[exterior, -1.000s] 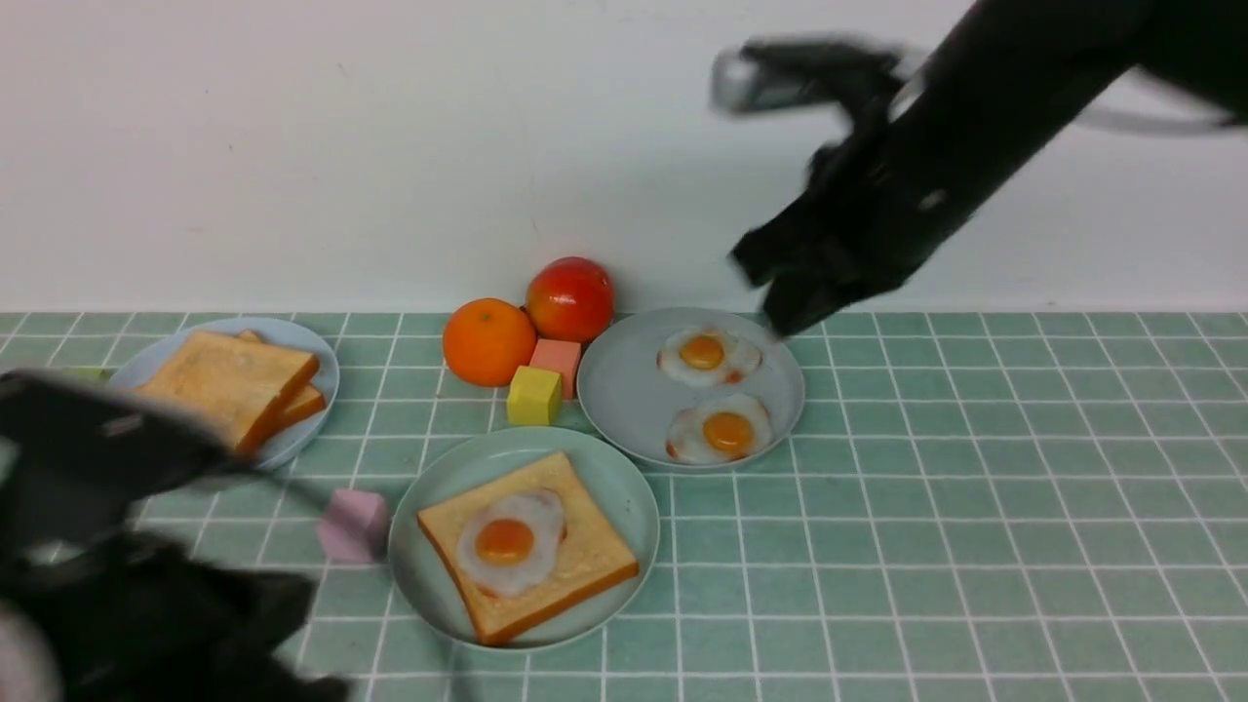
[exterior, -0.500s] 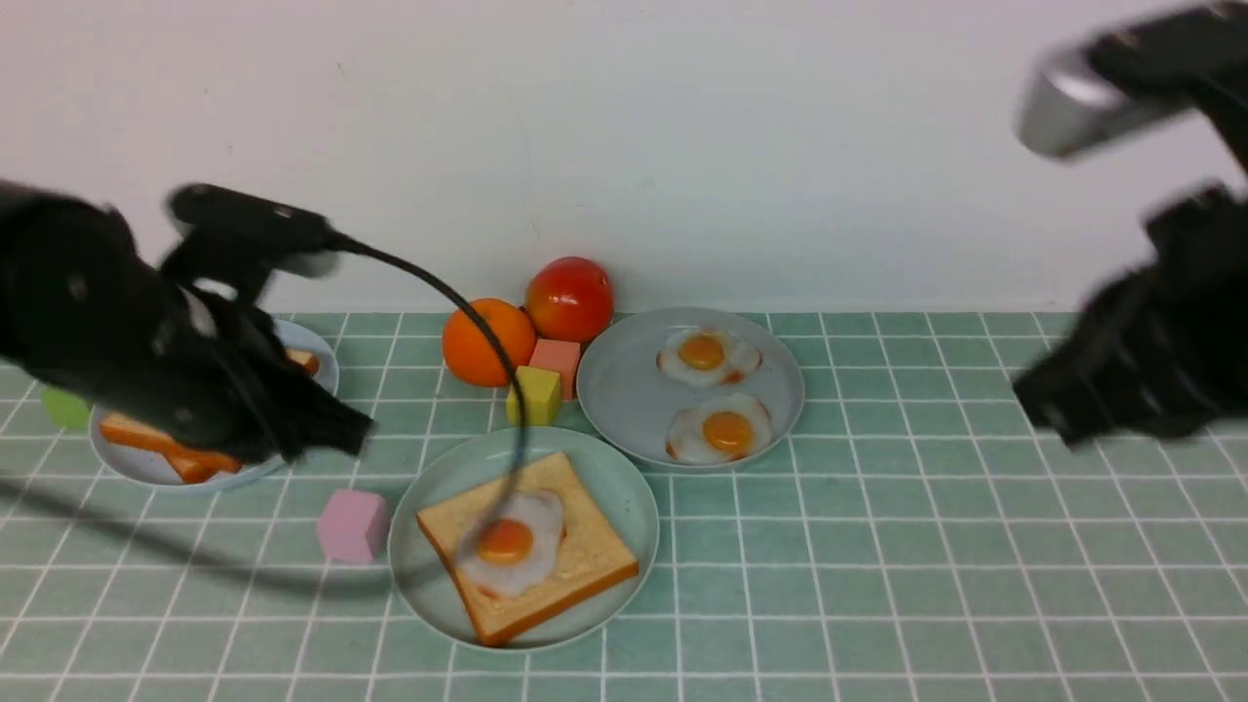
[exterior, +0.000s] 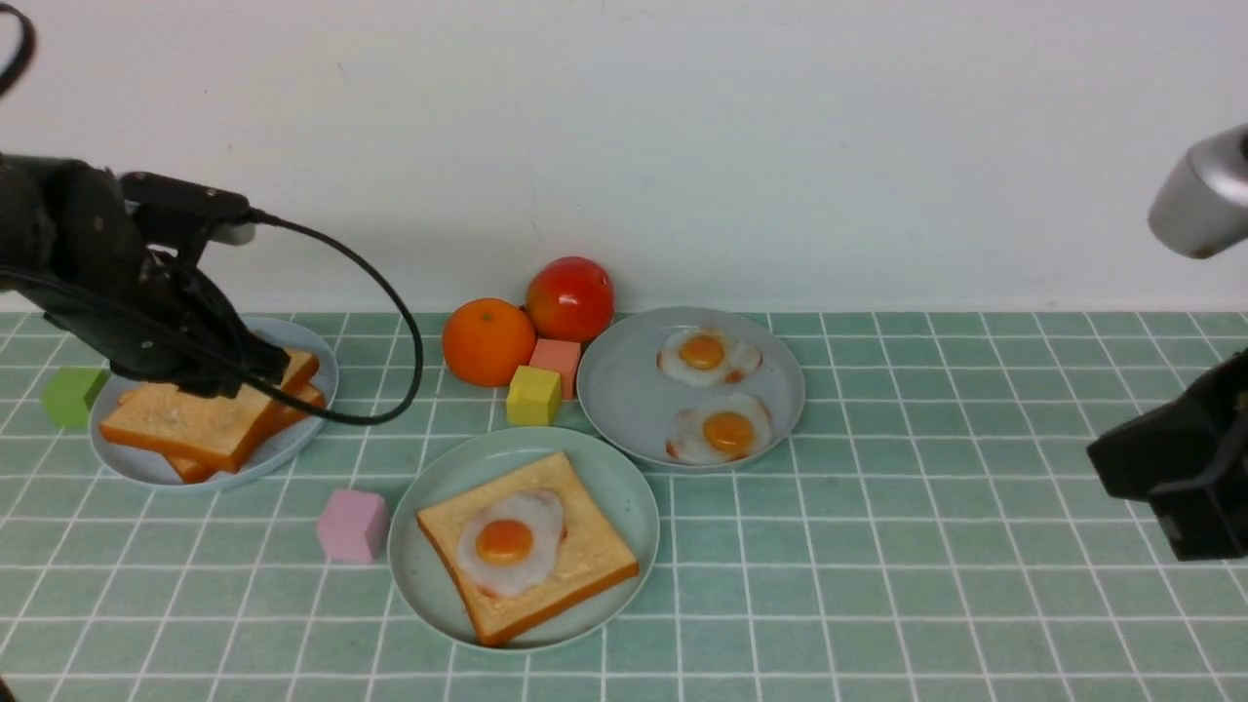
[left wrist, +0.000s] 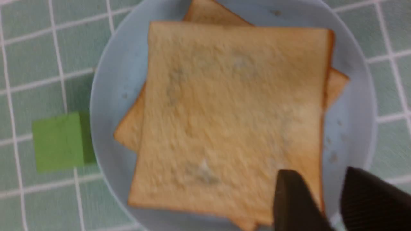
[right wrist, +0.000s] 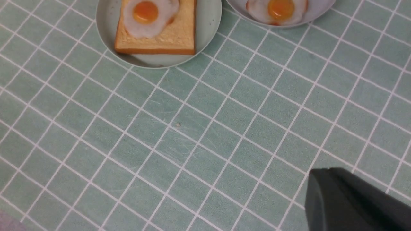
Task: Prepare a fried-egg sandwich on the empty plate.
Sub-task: Use the left arm to grab a slice of bread, then use the left arm to place a slice of bread on the fried egg in the middle
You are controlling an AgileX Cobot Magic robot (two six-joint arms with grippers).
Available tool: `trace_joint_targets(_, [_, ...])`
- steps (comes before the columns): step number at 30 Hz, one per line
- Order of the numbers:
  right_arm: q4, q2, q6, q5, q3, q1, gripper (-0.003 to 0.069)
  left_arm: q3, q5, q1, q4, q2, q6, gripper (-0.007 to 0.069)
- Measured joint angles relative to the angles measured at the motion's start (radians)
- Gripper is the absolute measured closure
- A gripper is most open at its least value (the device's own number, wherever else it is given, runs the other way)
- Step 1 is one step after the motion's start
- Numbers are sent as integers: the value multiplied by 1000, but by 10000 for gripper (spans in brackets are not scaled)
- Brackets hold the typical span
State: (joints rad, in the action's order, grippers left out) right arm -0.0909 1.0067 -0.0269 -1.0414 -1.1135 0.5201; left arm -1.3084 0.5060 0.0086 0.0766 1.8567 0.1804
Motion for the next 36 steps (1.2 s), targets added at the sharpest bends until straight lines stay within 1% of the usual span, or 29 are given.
trace_joint_targets(1, [-2, 0, 0, 0, 1, 0, 640, -2, -15, 0, 0, 19, 0, 288])
trace_joint_targets(2, [-2, 0, 0, 1, 1, 0, 638, -2, -22, 0, 0, 28, 0, 258])
trace_joint_targets(3, [-3, 0, 0, 1, 1, 0, 638, -3, -24, 0, 0, 33, 0, 244])
trace_joint_targets(4, [-7, 0, 0, 4, 1, 0, 638, -3, -29, 0, 0, 52, 0, 200])
trace_joint_targets(6, [-7, 0, 0, 6, 1, 0, 638, -4, -33, 0, 0, 76, 1, 155])
trace_joint_targets(8, [-7, 0, 0, 7, 3, 0, 637, -4, -36, 0, 1, 101, 1, 131])
trace_joint_targets(14, [-7, 0, 0, 7, 3, 0, 629, -10, -46, 0, 13, 130, 1, 130])
trace_joint_targets(16, [-8, 0, 0, 7, 3, 0, 627, -10, -46, 0, 17, 136, 1, 162])
trace_joint_targets(18, [-16, 0, 0, 6, 3, 0, 627, -13, -45, 0, 24, 137, -3, 232])
trace_joint_targets(19, [-18, 0, 0, 6, 3, 0, 627, -15, -43, 0, 24, 138, -6, 241])
trace_joint_targets(20, [-25, 0, 0, 5, 3, 0, 627, -17, -40, 0, 30, 138, -14, 308])
trace_joint_targets(21, [-32, 0, 0, 4, 3, 0, 627, -17, -39, 0, 37, 138, -15, 353])
trace_joint_targets(25, [-46, 0, 0, 4, 3, 0, 625, -18, -27, -1, 53, 126, -18, 476])
trace_joint_targets(27, [-48, 0, 0, 3, 3, 0, 623, -16, -7, -2, 67, 101, -18, 555])
trace_joint_targets(28, [-48, 0, 0, 2, 3, 0, 622, -14, 7, 0, 72, 82, -19, 578])
trace_joint_targets(32, [-48, -6, 0, -4, 3, 0, 618, -8, 58, -5, 51, -20, -23, 579])
trace_joint_targets(35, [-46, -22, 0, -8, 3, 0, 615, 18, 100, -70, 19, -145, -18, 579])
trace_joint_targets(36, [-46, -23, 0, -8, 3, 0, 615, 21, 102, -70, 19, -153, -16, 579])
